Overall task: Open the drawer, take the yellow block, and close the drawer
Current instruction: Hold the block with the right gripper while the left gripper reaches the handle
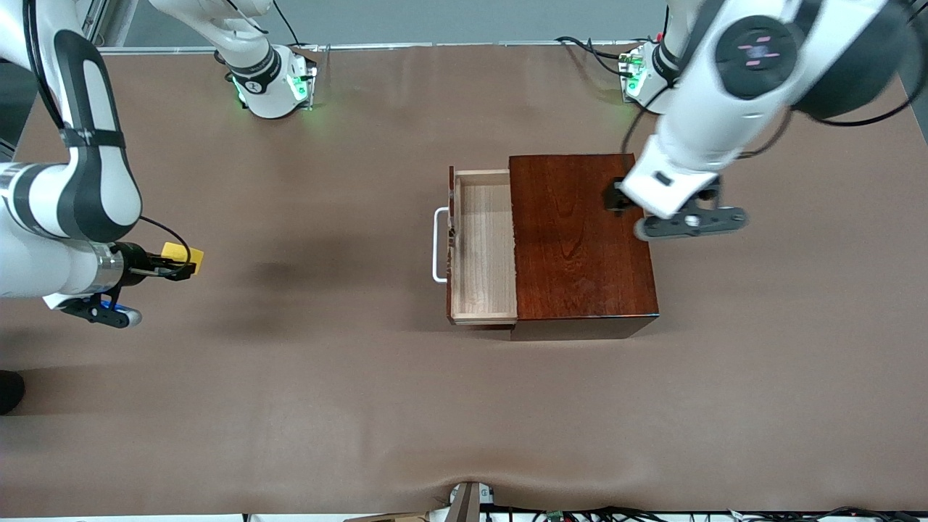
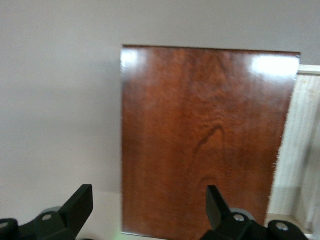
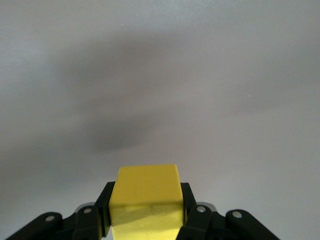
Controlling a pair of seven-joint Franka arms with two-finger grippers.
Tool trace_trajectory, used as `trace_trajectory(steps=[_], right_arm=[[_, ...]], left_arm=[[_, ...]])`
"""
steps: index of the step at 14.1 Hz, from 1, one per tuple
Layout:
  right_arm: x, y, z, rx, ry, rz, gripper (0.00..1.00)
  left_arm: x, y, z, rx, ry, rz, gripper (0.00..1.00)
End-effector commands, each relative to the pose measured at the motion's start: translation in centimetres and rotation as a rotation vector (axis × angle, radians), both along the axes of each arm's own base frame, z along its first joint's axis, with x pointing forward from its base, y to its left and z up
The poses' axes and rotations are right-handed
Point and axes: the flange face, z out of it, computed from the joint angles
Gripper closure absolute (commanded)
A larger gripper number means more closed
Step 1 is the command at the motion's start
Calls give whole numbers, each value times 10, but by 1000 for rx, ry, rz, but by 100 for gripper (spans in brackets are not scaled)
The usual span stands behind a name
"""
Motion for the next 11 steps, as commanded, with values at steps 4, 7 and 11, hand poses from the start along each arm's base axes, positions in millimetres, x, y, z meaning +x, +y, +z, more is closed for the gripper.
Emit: trace_trajectory(steps=[4,7,11], right_arm=[[-26,-41,-65,28,-50,99,100],[-33,-54,-93,42,-27,105,100],[-44,-59,-120,33,-72,137,100]], left_arm=[[-13,-99,-35,-28,-28,181,0],[-23,-133,-50,-38,-39,232,0],[-53,-192,-67,-70,-60,367,0]])
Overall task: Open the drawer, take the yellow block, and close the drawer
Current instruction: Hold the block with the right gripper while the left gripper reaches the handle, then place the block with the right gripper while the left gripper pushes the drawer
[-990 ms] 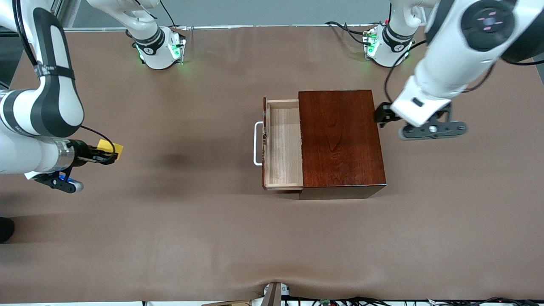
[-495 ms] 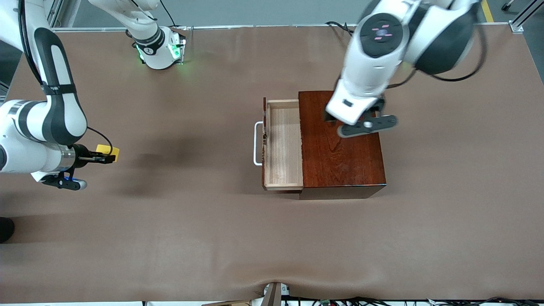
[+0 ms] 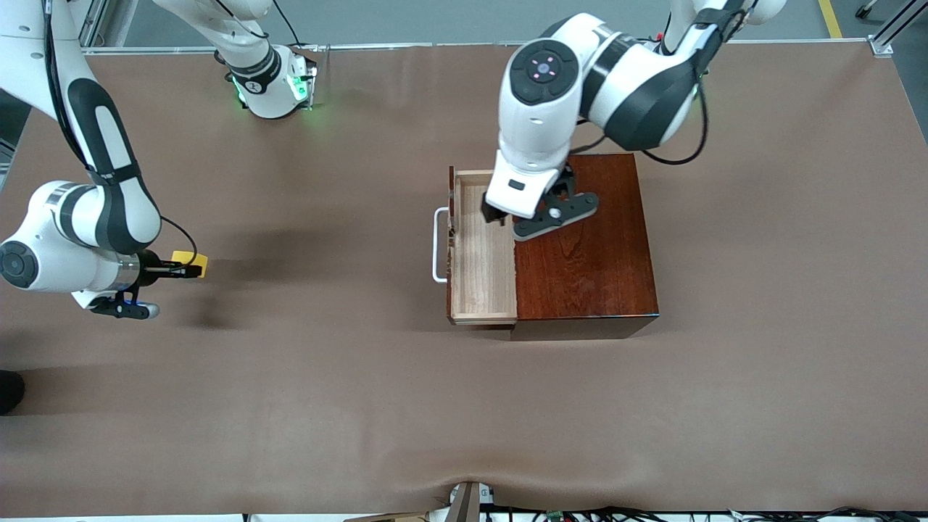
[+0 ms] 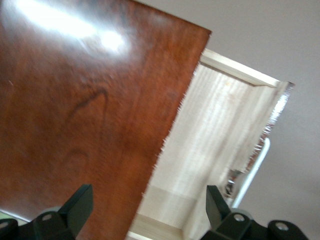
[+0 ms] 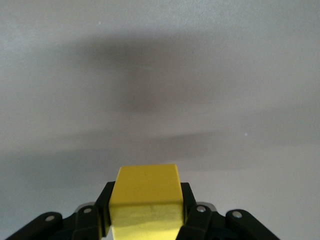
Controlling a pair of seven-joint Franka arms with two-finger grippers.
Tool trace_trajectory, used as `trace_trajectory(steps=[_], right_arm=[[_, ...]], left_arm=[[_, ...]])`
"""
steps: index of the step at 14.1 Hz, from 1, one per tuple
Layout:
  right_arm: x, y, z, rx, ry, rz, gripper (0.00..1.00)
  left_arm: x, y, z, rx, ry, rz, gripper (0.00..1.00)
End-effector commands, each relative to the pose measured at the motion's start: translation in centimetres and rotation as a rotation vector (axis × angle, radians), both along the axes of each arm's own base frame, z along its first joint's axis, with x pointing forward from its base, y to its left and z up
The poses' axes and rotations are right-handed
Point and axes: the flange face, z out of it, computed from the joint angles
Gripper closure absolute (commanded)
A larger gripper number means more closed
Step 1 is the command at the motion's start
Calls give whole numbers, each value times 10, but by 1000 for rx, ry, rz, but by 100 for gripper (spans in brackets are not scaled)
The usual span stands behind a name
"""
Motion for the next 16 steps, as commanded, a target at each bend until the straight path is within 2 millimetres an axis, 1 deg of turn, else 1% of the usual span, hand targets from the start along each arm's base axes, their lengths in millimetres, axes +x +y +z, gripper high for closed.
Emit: trace_trajectory(steps=[1,2,4,5,6,7,8,9,10,11,12,13,14,15,16], right_arm=[[-15,-1,-16,-14,-27,31,100],[-17,1,-19,-14,-27,34,100],[-18,0,-24,-14,-21,33,100],[-18,-3,-28,-16,-23,30,100],[-18,-5,-30,-16,-26,25,100],[-19,-5,-30,-16,-25,24,100],[-20,-7,-35,-15,-17,19,99],[-21,-8,-39,-14,-14,16,96],[-21,-14,-40,-15,-18,7,95],[-23,-15,-43,-13,-14,3,94],[-23,-14,-46,-11,-9,1,89],[-23,-13,-46,-11,-9,3,72],[-22,-13,-45,-11,-10,3,51],[-23,-14,-45,-11,-7,0,43],[-23,-14,-45,-10,-6,-1,27]], left_arm=[[-24,-50,-18,-22,-3,43,0],[-27,-65,-33,-31,-8,41,0],[-35,-102,-44,-90,-53,125,0],[-43,-119,-47,-114,-67,150,0],[-49,-132,-61,-119,-80,155,0],[-48,-140,-64,-145,-114,171,0],[-52,-153,-72,-169,-143,175,0],[-49,-160,-87,-186,-172,193,0],[-49,-172,-91,-227,-206,213,0],[-48,-179,-83,-276,-237,255,0],[-45,-180,-84,-301,-246,288,0],[-45,-182,-95,-301,-243,304,0],[-44,-185,-105,-307,-240,335,0],[-43,-188,-117,-319,-239,368,0],[-46,-192,-127,-323,-236,396,0]])
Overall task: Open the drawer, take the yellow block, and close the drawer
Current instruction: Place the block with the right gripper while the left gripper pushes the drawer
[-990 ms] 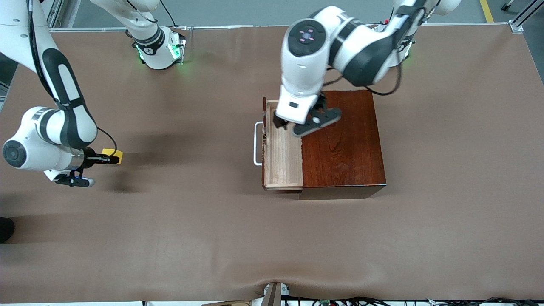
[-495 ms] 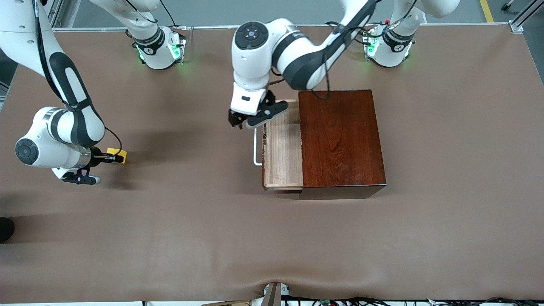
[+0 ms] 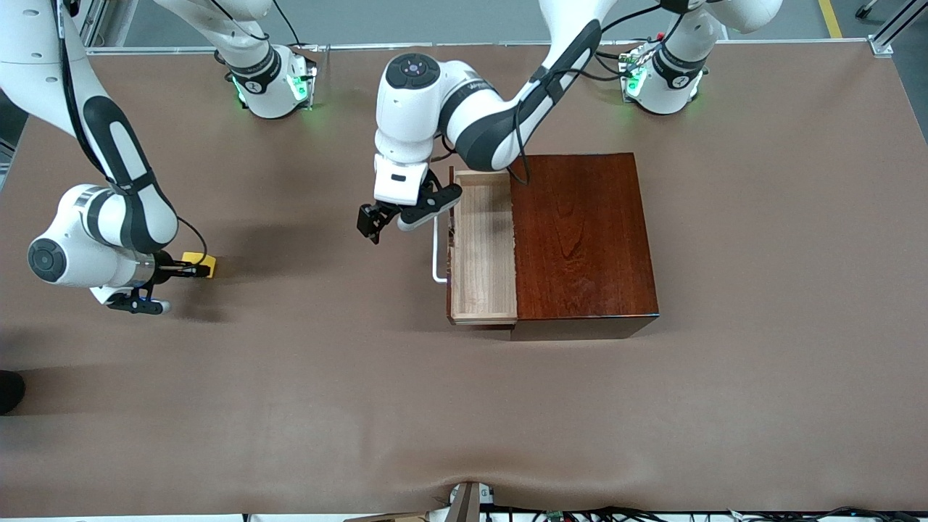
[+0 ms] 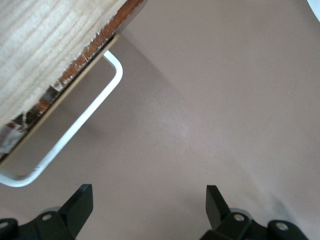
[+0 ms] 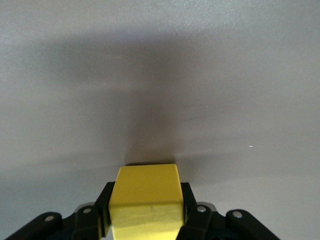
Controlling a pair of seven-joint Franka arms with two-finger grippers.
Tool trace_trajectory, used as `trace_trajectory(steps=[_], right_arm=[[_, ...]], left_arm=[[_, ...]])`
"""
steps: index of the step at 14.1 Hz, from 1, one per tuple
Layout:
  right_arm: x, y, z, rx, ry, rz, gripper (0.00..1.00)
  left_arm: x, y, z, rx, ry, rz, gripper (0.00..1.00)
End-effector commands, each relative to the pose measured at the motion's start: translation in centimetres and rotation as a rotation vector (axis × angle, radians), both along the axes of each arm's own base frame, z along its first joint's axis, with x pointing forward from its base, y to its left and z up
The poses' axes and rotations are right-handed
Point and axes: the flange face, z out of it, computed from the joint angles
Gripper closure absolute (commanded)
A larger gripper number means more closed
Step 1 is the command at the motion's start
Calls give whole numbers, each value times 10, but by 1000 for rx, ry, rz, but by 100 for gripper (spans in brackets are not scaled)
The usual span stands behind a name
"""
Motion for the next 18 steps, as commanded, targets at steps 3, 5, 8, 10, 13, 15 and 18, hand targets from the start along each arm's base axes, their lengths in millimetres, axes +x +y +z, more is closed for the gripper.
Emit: trace_trajectory(steps=[3,5,8,10,13,15,18], right_arm=[[0,1,7,3,8,15,0],[9,-2,23,13,41,9,0],[21,-2,49,18,52,13,0],[29,-2,70,26,63,8,0],[49,0,120,34,84,14,0],[62,-3,152,31,62,17,0],[78,3,211,24,35,45,0]], left_arm=[[0,-15,-50,-35,26,141,0],[6,-12,-62,-28,32,211,0],[3,-10,-68,9,30,256,0],[4,-4,-76,60,54,263,0],[4,1,-82,89,66,265,0],[5,5,-83,124,73,258,0],[9,15,-84,175,95,259,0]])
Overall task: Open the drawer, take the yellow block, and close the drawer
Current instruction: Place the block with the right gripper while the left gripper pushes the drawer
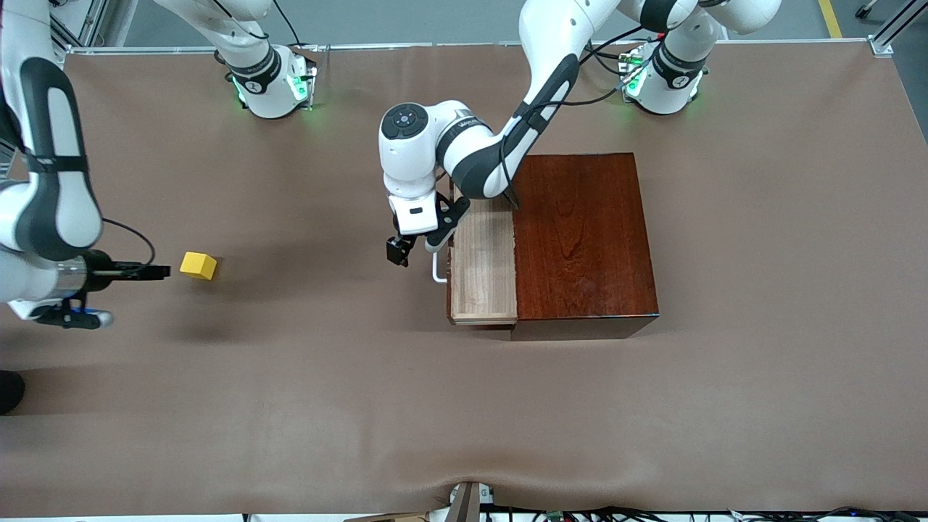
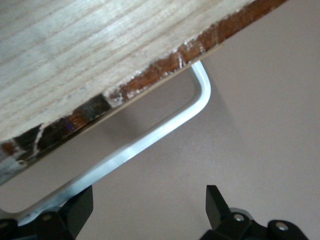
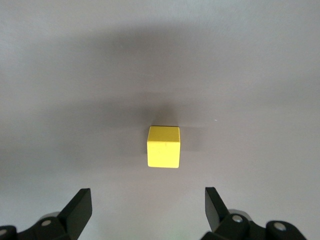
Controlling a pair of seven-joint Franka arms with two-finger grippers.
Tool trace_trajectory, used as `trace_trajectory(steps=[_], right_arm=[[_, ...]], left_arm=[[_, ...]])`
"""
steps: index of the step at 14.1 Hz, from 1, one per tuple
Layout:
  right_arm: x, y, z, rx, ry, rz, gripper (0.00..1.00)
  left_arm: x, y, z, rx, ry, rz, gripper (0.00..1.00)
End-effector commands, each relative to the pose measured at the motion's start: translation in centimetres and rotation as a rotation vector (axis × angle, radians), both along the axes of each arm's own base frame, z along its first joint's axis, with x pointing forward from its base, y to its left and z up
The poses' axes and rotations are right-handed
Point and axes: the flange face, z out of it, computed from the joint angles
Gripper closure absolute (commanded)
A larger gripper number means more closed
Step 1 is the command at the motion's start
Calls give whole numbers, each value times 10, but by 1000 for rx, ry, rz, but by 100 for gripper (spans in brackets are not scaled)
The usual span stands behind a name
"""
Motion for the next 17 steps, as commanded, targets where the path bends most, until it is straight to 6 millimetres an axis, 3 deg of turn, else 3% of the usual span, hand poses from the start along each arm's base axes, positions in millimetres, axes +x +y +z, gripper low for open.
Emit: trace_trajectory(steps=[1,5,10,12,15,17], right_arm=[[15,11,58,-4,-24,31,0],[31,41,115,-25,-110,79,0],[20,71,189,-40,-158,124,0],[11,77,210,-36,-142,126,0],[-18,87,266,-45,-196,105,0],[-29,113,281,-73,-186,25,0]], left_arm=[[6,10,-1,62,20,-1,0],[8,23,-2,130,64,-22,0],[18,38,1,172,96,-18,0],[20,45,4,193,115,-4,0],[22,61,1,261,170,28,0],[26,71,-4,296,194,44,0]])
